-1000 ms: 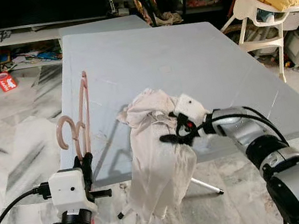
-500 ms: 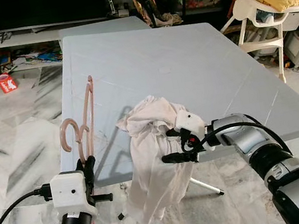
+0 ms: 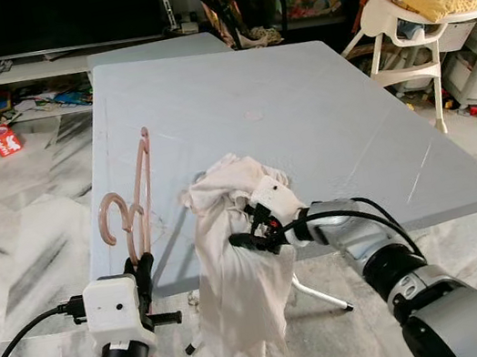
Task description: Hang hanger
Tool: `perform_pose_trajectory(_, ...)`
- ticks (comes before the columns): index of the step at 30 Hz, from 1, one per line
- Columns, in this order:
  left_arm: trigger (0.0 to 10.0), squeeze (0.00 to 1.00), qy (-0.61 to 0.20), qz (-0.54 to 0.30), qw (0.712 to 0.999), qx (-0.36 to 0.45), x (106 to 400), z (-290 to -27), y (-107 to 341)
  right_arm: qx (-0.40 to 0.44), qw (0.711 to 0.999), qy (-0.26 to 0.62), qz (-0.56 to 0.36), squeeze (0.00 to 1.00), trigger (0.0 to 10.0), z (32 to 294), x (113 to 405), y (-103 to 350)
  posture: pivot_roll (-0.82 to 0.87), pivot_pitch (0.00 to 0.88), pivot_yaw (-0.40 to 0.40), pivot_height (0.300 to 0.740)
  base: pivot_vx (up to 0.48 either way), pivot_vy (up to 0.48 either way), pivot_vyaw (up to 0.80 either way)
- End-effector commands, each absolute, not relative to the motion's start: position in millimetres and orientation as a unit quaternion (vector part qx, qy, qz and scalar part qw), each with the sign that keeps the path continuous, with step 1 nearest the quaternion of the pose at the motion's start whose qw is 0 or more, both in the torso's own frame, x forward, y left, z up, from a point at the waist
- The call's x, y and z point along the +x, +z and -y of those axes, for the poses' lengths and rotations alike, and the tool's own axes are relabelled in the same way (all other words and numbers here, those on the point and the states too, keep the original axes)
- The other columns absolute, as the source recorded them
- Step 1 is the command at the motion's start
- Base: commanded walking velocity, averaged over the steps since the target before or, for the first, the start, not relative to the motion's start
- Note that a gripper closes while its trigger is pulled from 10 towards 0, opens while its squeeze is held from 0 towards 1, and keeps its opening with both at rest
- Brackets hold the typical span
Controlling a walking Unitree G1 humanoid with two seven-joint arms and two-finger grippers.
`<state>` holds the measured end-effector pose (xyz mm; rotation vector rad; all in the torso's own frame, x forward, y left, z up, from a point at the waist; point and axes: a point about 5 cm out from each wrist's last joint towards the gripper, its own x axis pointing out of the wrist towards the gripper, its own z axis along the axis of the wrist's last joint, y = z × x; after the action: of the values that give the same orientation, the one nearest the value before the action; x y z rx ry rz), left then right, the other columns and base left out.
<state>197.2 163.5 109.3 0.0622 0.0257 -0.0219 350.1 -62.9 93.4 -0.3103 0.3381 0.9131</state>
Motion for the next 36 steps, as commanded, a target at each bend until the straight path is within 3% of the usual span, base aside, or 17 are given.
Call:
perform_pose_trajectory(1,10.0,0.0,-0.009,-0.024,0.999,0.031,196.1,-162.2,105.9,-0.155,0.885,0.399,-0.185,0.0,0.0,69.2,351.6,85.8,0.25,0.048,-0.126,0.74,0.0,0.0,0.0)
perform_pose_trajectory(17,10.0,0.0,-0.01,-0.018,1.0,0.021,199.0,-157.2,107.6,-0.078,0.943,0.289,-0.146,0.0,0.0,42.9,379.9,130.7,0.24,0.059,-0.129,0.74,0.0,0.0,0.0)
perform_pose_trajectory(24,10.0,0.0,-0.008,-0.013,1.0,0.02,201.2,-157.2,110.0,-0.009,0.967,0.254,-0.033,0.0,0.0,35.2,398.8,189.7,0.24,0.059,-0.129,0.74,0.0,0.0,0.0)
perform_pose_trajectory(28,10.0,0.0,-0.007,-0.015,1.0,0.022,200.8,-157.7,109.3,0.028,0.977,0.208,0.032,0.0,0.0,45.8,410.4,229.0,0.25,0.065,-0.123,0.74,0.0,0.0,0.0)
perform_pose_trajectory(32,10.0,0.0,-0.009,-0.015,1.0,0.022,202.3,-157.1,109.3,0.031,0.981,0.189,0.045,0.0,0.0,51.1,415.3,246.6,0.24,0.067,-0.121,0.74,0.0,0.0,0.0)
perform_pose_trajectory(36,10.0,0.0,-0.013,-0.015,1.0,0.022,204.4,-155.0,108.7,-0.002,0.981,0.165,0.104,0.0,0.0,56.5,421.2,300.4,0.24,0.067,-0.123,0.74,0.0,0.0,0.0)
